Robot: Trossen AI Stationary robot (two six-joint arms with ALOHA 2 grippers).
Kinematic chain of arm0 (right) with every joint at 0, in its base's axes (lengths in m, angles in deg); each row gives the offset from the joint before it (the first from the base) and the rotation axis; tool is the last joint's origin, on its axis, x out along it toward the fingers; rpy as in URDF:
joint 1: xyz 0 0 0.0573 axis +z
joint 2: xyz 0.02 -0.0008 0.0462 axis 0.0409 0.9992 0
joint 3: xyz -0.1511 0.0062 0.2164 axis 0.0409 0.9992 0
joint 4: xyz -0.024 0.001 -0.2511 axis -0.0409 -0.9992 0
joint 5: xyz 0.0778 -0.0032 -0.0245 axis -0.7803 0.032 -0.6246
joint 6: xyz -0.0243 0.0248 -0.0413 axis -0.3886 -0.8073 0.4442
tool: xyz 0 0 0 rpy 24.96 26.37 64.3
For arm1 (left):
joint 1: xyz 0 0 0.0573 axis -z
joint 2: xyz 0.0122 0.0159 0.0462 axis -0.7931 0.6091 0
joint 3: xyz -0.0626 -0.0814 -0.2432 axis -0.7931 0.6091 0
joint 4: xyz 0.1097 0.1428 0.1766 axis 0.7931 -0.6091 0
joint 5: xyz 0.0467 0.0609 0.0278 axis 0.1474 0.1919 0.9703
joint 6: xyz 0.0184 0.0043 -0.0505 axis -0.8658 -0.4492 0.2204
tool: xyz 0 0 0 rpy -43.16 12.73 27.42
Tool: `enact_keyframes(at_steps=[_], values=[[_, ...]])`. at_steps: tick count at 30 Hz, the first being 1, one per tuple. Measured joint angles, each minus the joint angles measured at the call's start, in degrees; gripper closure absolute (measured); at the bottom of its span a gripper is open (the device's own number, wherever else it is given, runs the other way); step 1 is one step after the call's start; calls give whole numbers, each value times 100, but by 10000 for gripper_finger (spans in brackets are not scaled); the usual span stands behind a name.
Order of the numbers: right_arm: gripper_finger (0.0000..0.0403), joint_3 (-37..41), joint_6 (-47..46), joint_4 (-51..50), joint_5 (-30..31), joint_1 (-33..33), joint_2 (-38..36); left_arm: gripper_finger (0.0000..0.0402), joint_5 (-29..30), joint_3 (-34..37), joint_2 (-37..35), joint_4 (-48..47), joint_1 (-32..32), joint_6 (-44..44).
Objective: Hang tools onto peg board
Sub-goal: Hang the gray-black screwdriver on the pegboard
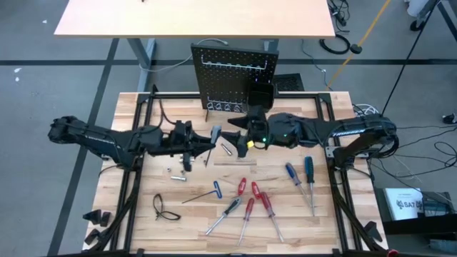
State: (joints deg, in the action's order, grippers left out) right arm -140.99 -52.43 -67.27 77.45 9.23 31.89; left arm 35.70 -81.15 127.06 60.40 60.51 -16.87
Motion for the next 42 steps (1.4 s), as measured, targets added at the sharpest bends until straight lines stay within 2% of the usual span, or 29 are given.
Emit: enact_keyframes(at_steps=[3, 7, 13, 19, 27, 30, 32, 38, 42], values=[[92, -180, 53, -101, -19, -91, 74, 345, -112, -221, 74, -195, -129, -131], [92, -185, 82, 92, -415, -204, 120, 345, -305, -357, 205, -274, -274, -143], [104, -185, 68, 113, -431, -300, 131, 345, -434, -571, 492, -281, -341, -283], [162, -185, 36, -29, -396, -307, 126, 345, -423, -737, 713, -307, -518, -320], [288, -185, 262, -232, -116, -307, 124, 346, -469, -746, 725, -405, -692, -297], [290, -185, 498, -195, -129, -304, 124, 343, -536, -747, 725, -418, -720, -325], [290, -185, 698, -141, -149, -304, 125, 316, -526, -748, 722, -414, -722, -361], [290, -185, 1098, -183, 133, -302, 47, 196, -437, -746, 671, -828, -841, -294], [290, -185, 1318, -578, 242, -306, -309, 153, -432, -746, 404, -1354, -992, -124]])
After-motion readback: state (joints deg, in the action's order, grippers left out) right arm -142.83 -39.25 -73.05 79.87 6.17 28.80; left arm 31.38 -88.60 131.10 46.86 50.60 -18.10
